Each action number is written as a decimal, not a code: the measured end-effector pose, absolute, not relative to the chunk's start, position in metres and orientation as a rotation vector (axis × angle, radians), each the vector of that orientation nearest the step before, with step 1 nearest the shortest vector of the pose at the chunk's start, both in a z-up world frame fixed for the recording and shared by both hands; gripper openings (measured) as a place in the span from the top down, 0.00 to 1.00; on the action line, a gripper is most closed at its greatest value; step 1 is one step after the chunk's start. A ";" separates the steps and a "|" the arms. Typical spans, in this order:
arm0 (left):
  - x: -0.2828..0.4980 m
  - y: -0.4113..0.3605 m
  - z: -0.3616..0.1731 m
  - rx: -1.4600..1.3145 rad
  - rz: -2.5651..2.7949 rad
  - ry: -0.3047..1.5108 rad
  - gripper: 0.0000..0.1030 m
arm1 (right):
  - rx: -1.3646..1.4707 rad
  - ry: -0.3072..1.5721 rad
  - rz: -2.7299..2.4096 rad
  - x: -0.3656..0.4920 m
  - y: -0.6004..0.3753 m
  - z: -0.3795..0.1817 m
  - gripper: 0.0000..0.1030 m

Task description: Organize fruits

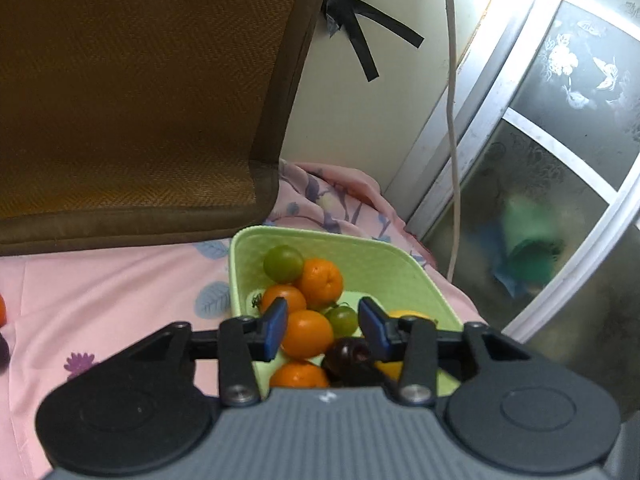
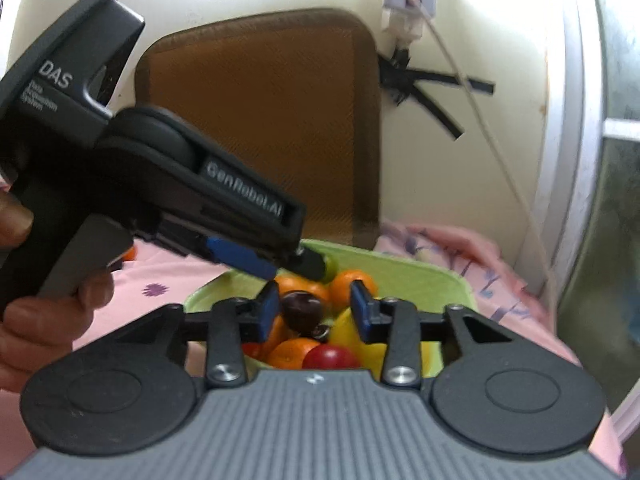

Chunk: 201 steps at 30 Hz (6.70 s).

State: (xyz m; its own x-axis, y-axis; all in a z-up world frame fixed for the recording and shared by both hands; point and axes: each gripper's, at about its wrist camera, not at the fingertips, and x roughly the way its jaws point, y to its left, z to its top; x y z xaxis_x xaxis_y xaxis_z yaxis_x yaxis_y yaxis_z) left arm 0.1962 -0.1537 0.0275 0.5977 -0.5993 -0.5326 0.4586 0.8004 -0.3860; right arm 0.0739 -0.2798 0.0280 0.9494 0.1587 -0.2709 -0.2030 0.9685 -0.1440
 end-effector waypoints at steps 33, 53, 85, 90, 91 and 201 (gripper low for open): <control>0.239 0.029 -0.014 -0.386 -0.221 0.742 0.60 | -0.131 0.584 0.594 0.156 -0.122 -0.002 0.57; 0.147 0.013 0.010 -0.374 -0.357 0.667 0.74 | -0.179 0.550 0.592 0.088 -0.164 0.003 0.75; 0.056 -0.041 -0.011 -0.124 -0.432 0.623 0.61 | -0.179 0.553 0.494 0.014 -0.206 -0.002 0.56; 0.056 -0.042 -0.011 -0.127 -0.426 0.628 0.61 | -0.186 0.550 0.490 0.014 -0.206 -0.003 0.55; 0.056 -0.042 -0.011 -0.124 -0.426 0.628 0.61 | -0.186 0.550 0.488 0.014 -0.206 -0.003 0.55; 0.197 -0.159 0.044 -0.181 -0.587 0.679 0.59 | -0.018 0.245 0.173 0.063 -0.289 0.029 0.66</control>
